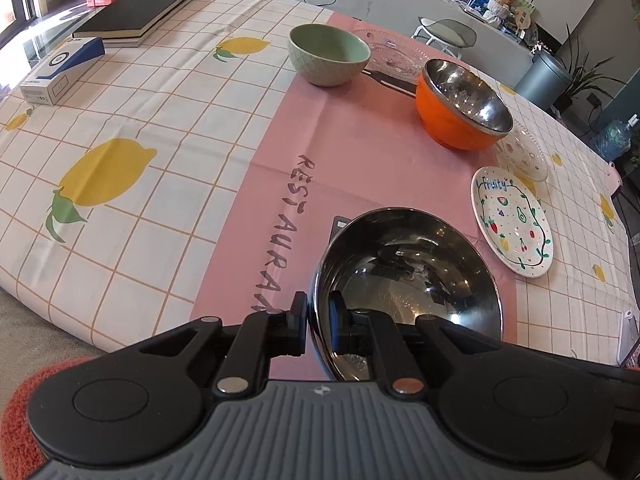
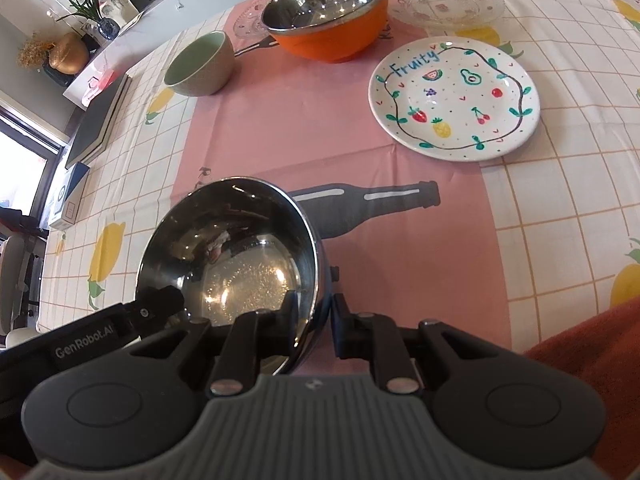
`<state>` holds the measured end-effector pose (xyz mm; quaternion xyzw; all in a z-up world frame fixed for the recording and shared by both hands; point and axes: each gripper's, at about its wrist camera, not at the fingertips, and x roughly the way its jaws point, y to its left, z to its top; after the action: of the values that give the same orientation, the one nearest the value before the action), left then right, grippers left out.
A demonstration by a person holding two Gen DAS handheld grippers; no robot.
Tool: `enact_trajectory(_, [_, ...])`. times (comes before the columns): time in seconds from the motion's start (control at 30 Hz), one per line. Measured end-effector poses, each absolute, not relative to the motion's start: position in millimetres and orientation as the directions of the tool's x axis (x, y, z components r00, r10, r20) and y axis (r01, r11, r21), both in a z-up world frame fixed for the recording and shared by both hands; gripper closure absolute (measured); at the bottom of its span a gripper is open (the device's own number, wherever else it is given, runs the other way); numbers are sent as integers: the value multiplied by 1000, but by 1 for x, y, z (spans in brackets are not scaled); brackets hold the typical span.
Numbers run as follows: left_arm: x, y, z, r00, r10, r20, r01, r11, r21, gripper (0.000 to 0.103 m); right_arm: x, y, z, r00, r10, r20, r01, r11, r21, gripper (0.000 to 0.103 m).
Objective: Organize plates and bowls
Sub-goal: 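Carry the blue bowl into the orange steel bowl and open the left gripper, then grasp the rim of the orange steel bowl with the left gripper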
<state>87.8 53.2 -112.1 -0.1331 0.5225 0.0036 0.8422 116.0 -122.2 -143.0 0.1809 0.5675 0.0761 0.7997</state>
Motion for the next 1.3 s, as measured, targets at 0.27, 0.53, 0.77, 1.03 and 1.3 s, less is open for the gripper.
enact_trajectory(0.27, [90,55,-116,443,-133,-887,-155,963,-222,91,120,-119,-145,337,329,-882,72,925,372,87])
enact_trajectory(0.53, [86,61,-105,490,-133,-861,-175,953,-247,74,119,-118,-136,369,331,-868,43,927,372,57])
enact_trajectory(0.77, [92,57,-67,566,-103,-818,-125,970,-209,73,117,-130,-120,407,332,-851,32,926,377,48])
enact_trajectory(1.03, [122,28,-24,611,-193,-768,34,976,-217,73,134,-154,-84,510,296,-808,30,932,361,44])
enact_trajectory(1.3, [163,4,-19,600,-253,-759,87,964,-253,73,167,-179,-58,604,230,-763,45,946,321,40])
